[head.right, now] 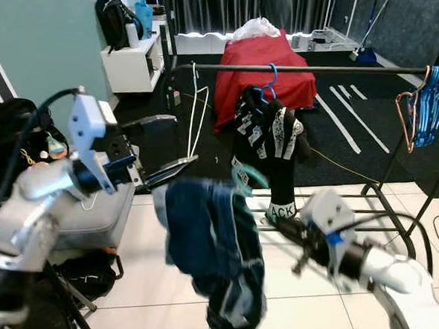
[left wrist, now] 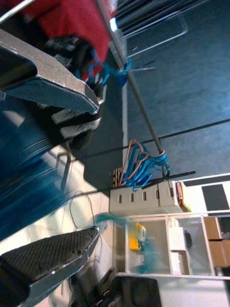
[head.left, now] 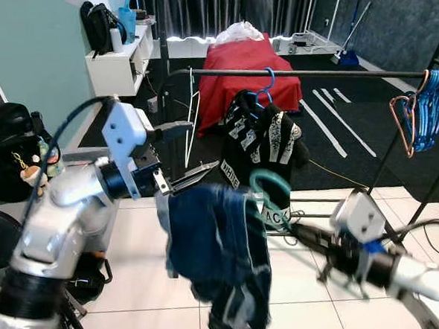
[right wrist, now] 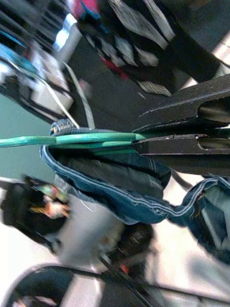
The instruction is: Hang hanger
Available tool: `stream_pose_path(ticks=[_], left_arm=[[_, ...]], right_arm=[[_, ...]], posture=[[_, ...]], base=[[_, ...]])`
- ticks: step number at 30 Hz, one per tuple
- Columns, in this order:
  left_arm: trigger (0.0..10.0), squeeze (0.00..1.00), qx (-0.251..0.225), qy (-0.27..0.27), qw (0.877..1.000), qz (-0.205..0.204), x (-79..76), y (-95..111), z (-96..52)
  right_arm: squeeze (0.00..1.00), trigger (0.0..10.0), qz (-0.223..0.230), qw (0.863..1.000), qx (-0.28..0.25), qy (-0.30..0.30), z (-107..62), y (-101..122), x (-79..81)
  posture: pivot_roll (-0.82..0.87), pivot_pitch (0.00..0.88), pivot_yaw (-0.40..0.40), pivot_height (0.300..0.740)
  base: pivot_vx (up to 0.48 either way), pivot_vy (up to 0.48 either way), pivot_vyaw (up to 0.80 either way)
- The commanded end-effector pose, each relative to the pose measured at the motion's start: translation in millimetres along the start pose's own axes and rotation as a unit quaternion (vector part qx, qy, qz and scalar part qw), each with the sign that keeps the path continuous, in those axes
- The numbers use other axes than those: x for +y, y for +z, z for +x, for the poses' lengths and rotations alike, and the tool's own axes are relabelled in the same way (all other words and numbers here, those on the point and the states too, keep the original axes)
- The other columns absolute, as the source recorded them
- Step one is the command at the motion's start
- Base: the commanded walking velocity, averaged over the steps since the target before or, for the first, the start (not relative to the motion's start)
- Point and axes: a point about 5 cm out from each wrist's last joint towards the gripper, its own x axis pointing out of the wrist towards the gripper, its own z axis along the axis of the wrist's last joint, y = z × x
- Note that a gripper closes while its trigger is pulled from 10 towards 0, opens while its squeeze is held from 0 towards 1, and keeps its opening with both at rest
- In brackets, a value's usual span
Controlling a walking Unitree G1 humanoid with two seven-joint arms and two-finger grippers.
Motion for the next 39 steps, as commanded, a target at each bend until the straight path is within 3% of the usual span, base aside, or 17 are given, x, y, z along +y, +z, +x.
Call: stream_pose_path(ticks=[1, 2, 3, 5, 6, 7, 8, 12, 17, 21, 31, 33, 37, 38, 39], left_arm=[[10.0, 0.83, -0.006, 0.021, 1.0, -0.016, 2.8, 1.5, -3.4], [10.0, 0.0, -0.018, 0.044, 0.997, -0.057, 0.6, -2.7, -3.8], [10.0, 0.0, -0.024, 0.056, 0.994, -0.095, -4.9, -8.0, -3.7], [10.0, 0.0, -0.024, 0.056, 0.994, -0.095, -4.9, -8.0, -3.7], [10.0, 0.0, -0.023, 0.061, 0.99, -0.128, -12.6, -14.3, -3.3], [10.0, 0.0, -0.023, 0.061, 0.99, -0.128, -12.6, -14.3, -3.3], [10.0, 0.0, -0.019, 0.064, 0.986, -0.154, -21.4, -21.2, -1.4], [10.0, 0.0, -0.013, 0.069, 0.982, -0.177, -32.2, -29.0, 2.6], [10.0, 0.0, -0.014, 0.081, 0.981, -0.178, -39.9, -33.7, 11.2], [10.0, 0.0, -0.022, 0.113, 0.984, -0.138, -46.1, -24.3, 29.7], [10.0, 0.0, -0.016, 0.133, 0.986, -0.097, -50.6, -16.4, 37.8], [10.0, 0.0, 0.014, 0.156, 0.987, -0.034, -46.3, -21.4, 35.7], [10.0, 0.0, 0.036, 0.179, 0.983, 0.004, -41.1, -27.0, 35.0], [2.6, 0.0, 0.042, 0.185, 0.982, 0.011, -40.0, -29.0, 35.5], [0.0, 0.0, 0.047, 0.193, 0.98, 0.017, -38.8, -31.1, 36.1]], right_arm=[[0.0, 0.0, -0.007, 0.999, -0.045, -0.018, -0.5, 12.4, -4.7], [0.0, 0.0, -0.002, 0.996, -0.078, -0.036, 1.1, 21.6, -10.8], [0.0, 0.0, 0.011, 0.992, -0.117, -0.048, 2.5, 31.4, -16.0], [0.0, 0.0, 0.011, 0.992, -0.117, -0.048, 2.5, 31.4, -16.0], [0.0, 0.0, 0.029, 0.985, -0.16, -0.052, 3.9, 41.2, -19.2], [0.0, 0.0, 0.029, 0.985, -0.16, -0.052, 3.9, 41.2, -19.2], [0.0, 0.0, 0.051, 0.978, -0.2, -0.044, 5.7, 49.3, -19.4], [0.0, 0.0, 0.075, 0.968, -0.237, -0.028, 8.1, 56.3, -16.8], [0.0, 0.0, 0.082, 0.967, -0.241, -0.015, 11.1, 56.1, -11.7], [0.0, 0.0, 0.082, 0.968, -0.235, -0.011, 16.6, 54.4, -8.3], [0.0, 0.0, 0.091, 0.966, -0.244, 0.001, 20.9, 56.8, -6.0], [0.0, 0.0, 0.102, 0.961, -0.257, 0.023, 24.8, 61.4, 1.4], [0.0, 0.0, 0.108, 0.957, -0.267, 0.041, 26.8, 65.5, 7.7], [0.0, 0.0, 0.11, 0.955, -0.27, 0.047, 27.1, 66.9, 9.4], [0.0, 0.0, 0.112, 0.954, -0.274, 0.053, 27.3, 68.6, 11.2]], posture=[[-0.16, 0.0, 0.057, 0.74], [-0.15, 0.0, 0.055, 0.74], [-0.15, 0.0, 0.055, 0.74], [-0.15, 0.0, 0.055, 0.74], [-0.15, 0.0, 0.052, 0.74], [-0.15, 0.0, 0.052, 0.74], [-0.14, 0.0, 0.047, 0.74], [-0.14, 0.0, 0.045, 0.74], [-0.14, 0.0, 0.046, 0.74], [-0.14, 0.0, 0.048, 0.74], [-0.14, 0.0, 0.046, 0.74], [-0.14, 0.0, 0.05, 0.74], [-0.14, 0.0, 0.051, 0.74], [-0.15, 0.0, 0.052, 0.74], [-0.15, 0.0, 0.052, 0.74]], base=[[0.0, 0.0, 0.0], [0.0, 0.0, 0.0], [0.0, 0.0, 0.0], [0.0, 0.0, 0.0], [0.0, 0.0, 0.0], [0.0, 0.0, 0.0], [0.0, 0.0, 0.0], [0.0, 0.0, 0.0], [0.0, 0.0, 0.0], [0.0, 0.0, 0.0], [0.0, 0.0, 0.0], [0.0, 0.0, 0.0], [0.0, 0.0, 0.0], [0.0, 0.0, 0.0], [0.0, 0.0, 0.0]])
